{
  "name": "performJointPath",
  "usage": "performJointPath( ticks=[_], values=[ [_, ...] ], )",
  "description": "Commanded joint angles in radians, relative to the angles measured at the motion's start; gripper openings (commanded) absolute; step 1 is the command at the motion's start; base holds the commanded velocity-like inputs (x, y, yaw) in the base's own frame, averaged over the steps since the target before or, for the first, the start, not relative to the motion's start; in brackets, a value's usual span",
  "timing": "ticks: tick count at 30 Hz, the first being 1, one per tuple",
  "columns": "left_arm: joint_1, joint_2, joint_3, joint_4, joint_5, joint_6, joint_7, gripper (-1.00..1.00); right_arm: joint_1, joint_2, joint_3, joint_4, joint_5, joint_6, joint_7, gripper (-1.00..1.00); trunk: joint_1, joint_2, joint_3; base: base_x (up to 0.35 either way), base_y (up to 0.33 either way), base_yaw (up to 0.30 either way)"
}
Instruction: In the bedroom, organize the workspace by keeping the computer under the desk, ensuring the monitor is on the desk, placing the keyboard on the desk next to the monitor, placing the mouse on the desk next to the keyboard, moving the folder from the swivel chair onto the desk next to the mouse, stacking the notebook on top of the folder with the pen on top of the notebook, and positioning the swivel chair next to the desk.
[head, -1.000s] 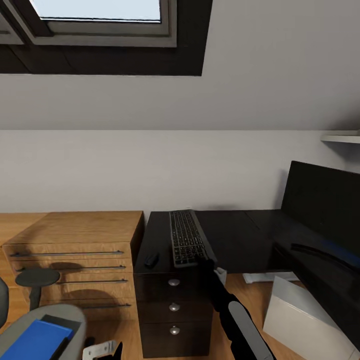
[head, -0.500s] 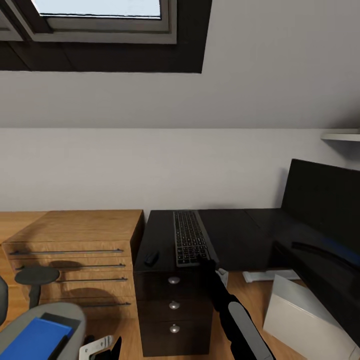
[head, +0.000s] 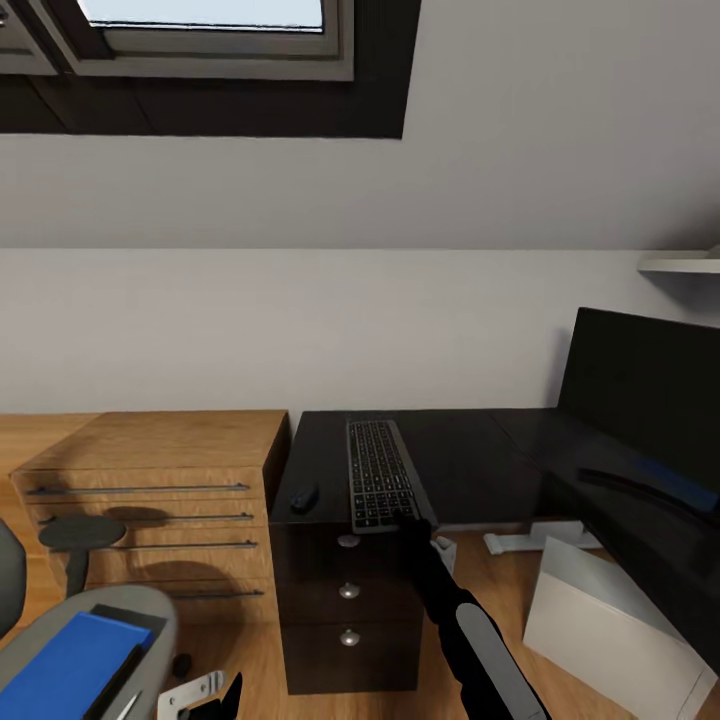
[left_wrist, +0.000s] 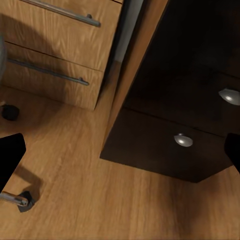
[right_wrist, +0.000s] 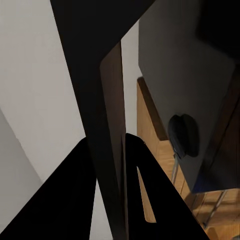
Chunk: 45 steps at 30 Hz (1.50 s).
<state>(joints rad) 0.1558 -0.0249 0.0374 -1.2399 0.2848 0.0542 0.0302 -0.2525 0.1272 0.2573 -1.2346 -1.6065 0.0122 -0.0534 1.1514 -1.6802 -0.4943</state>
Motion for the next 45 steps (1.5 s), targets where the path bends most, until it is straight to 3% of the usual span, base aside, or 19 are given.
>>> performJointPath(
  ticks=[1, 7, 26, 27, 32, 45],
  values=[
    [0.0, 0.0, 0.001, -0.002, 0.01, 0.006, 0.002, 1.0, -0.001, 0.0, 0.001, -0.002, -0.008, 0.001, -0.002, -1.0, 0.004, -0.008, -0.004, -0.002, 0.0, 0.0],
    [0.001, -0.001, 0.0, -0.002, 0.01, 0.006, 0.002, 1.0, -0.001, 0.0, 0.002, -0.003, -0.009, 0.005, 0.0, -1.0, 0.027, -0.05, -0.023, 0.0, 0.0, 0.0],
    [0.001, 0.0, -0.001, -0.001, 0.01, 0.007, 0.002, 1.0, -0.001, 0.0, 0.001, -0.002, -0.012, 0.006, -0.003, -1.0, 0.027, -0.05, -0.023, 0.0, 0.0, 0.0],
    [0.0, 0.0, -0.001, -0.001, 0.01, 0.007, 0.002, 1.0, -0.001, 0.0, 0.001, -0.002, -0.015, 0.006, -0.003, -1.0, 0.027, -0.05, -0.023, 0.0, 0.0, 0.0],
    [0.001, 0.0, -0.001, 0.003, 0.009, 0.006, 0.001, 1.0, -0.001, -0.004, -0.001, -0.002, -0.12, 0.007, -0.014, -1.0, 0.027, -0.05, -0.023, 0.0, 0.0, 0.0],
    [0.0, 0.0, -0.001, 0.006, 0.007, 0.003, 0.0, 1.0, -0.001, -0.004, 0.0, 0.001, -0.138, 0.007, -0.018, -1.0, 0.027, -0.05, -0.023, -0.071, 0.0, 0.0]
  ],
)
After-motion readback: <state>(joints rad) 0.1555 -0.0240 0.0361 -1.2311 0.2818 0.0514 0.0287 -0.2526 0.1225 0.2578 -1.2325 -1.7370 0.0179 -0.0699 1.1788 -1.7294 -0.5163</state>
